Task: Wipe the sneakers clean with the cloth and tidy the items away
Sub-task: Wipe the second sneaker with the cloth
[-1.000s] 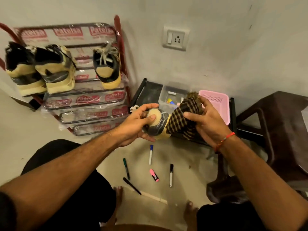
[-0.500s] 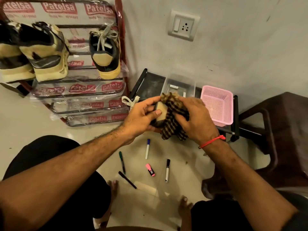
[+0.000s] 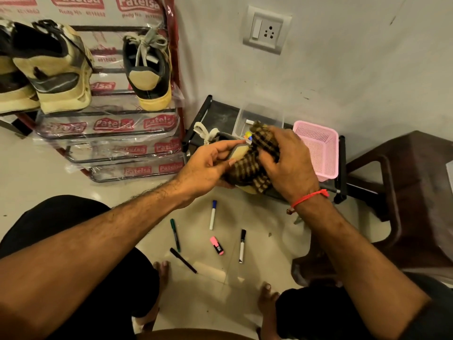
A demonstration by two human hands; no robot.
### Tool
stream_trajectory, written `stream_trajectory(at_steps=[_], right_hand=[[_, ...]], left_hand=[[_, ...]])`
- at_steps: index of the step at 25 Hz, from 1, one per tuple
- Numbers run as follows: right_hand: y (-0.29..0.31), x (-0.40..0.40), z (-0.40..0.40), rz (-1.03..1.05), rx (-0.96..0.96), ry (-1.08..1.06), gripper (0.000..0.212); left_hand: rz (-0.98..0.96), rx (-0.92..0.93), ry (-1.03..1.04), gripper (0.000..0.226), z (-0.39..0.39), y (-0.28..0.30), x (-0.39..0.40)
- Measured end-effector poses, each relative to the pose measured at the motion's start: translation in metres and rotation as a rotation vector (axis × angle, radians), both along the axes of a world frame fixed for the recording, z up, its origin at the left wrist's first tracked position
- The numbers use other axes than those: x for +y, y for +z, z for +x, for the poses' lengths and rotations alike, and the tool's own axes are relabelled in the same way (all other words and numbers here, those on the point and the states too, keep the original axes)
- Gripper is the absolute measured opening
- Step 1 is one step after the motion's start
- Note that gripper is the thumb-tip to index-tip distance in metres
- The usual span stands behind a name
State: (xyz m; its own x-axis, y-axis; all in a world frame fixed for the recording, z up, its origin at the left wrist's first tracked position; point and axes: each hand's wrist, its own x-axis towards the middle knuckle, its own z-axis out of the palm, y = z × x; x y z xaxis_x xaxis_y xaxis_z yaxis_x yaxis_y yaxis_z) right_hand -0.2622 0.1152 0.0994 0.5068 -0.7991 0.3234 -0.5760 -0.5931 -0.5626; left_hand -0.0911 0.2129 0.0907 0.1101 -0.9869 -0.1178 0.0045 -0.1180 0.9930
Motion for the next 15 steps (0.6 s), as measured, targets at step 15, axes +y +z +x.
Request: stream_trajectory(at_steps=[15], right_hand=[[0.010, -0.015, -0.031, -0.008, 0.106, 0.045, 0.042]], left_hand=[[0.048, -0.025, -0.072, 0.041, 0.012, 0.003, 0.002]])
